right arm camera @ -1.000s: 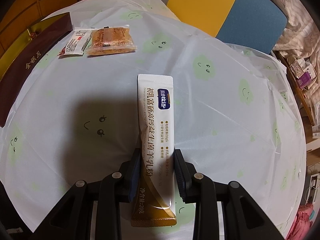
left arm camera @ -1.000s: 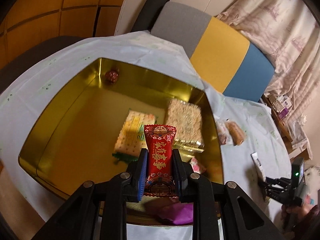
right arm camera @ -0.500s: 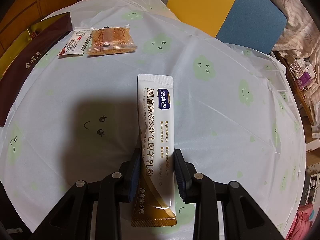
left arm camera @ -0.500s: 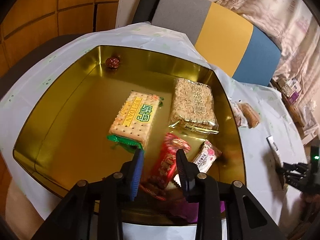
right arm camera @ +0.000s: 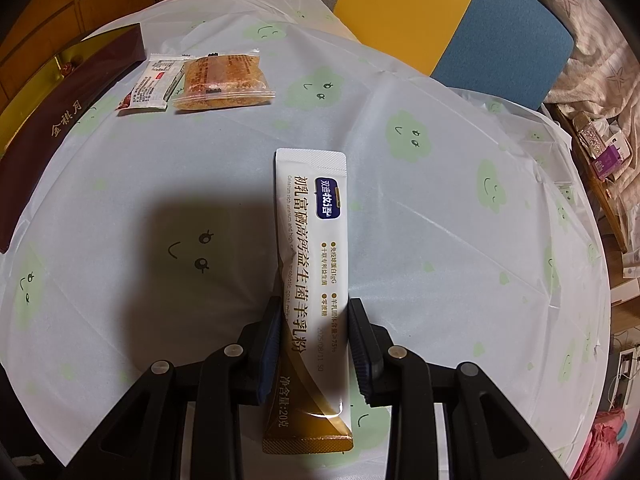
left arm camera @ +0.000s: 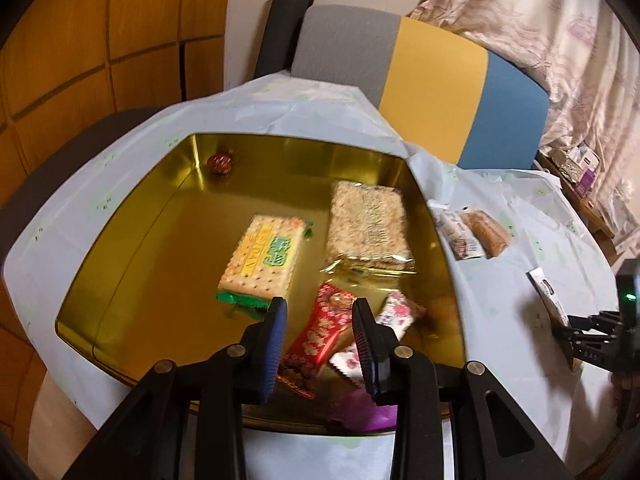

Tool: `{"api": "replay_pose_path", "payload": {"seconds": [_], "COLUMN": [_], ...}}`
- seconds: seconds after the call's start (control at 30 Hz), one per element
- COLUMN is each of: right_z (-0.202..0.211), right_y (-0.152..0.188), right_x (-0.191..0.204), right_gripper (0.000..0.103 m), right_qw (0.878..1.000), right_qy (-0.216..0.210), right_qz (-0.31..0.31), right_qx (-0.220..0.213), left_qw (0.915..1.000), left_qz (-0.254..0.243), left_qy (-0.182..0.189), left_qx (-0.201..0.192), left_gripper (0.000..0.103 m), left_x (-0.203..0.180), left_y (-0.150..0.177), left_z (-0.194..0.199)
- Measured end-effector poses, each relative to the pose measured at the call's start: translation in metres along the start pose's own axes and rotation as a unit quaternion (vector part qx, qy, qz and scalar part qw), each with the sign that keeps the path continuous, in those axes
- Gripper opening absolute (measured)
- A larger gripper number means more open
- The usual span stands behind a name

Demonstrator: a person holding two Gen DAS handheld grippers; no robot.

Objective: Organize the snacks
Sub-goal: 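Withdraw the open left tool from the tin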

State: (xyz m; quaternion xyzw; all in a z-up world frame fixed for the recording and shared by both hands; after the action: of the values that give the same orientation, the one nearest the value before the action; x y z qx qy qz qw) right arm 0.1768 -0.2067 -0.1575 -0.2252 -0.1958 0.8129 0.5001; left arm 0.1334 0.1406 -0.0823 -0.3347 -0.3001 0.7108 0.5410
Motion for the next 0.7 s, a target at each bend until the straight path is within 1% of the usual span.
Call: {"api": "replay_pose_path", "payload": {"seconds": [0.1, 0.33, 0.53, 0.7], "right_z": [0.000, 0.001, 0.000, 0.001], "right_y": [0.000, 0.000, 0.000, 0.000], "right_x": [0.000, 0.002, 0.004, 0.003], "right_gripper": [0.032, 0.032, 0.032, 0.032], "right_qw": [1.000, 1.000, 1.000, 1.000], "right_qy": [0.001, 0.004, 0.006, 0.008], "right_qz": [0.002, 0.005, 0.009, 0.012], "right_qx": [0.000, -0.001, -0.001, -0.001], "left_qw": [0.9997, 0.9971, 0.9935, 0.9882], "left_qz": [-0.020, -0.055, -0.079, -0.103], "left_qy": [0.011, 0.044, 0.076, 0.109], "left_qx": [-0.014, -0.029, -0.031, -0.031], "left_gripper": [0.034, 0.034, 0.034, 0.034], "left_x": [-0.013, -0.044, -0.071, -0.096], "left_y": [-0.005, -0.006, -0.002, 0.006], "left_z": [0.009, 0.025, 0.033, 0.040]}}
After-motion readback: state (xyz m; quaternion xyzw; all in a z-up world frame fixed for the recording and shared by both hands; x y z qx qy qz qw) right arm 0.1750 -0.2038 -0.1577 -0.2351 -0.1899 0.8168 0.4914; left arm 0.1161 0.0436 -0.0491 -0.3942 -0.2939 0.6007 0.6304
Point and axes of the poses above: each gripper's, at about its wrist camera, not at the fingertips, and z roughly against the way its jaws point, x to its left, y to its underside, the point moved 9 cm from there along -z, roughly the way its jaws point, and after that the axes turned 11 degrees about -x, right-handed, at the moved point
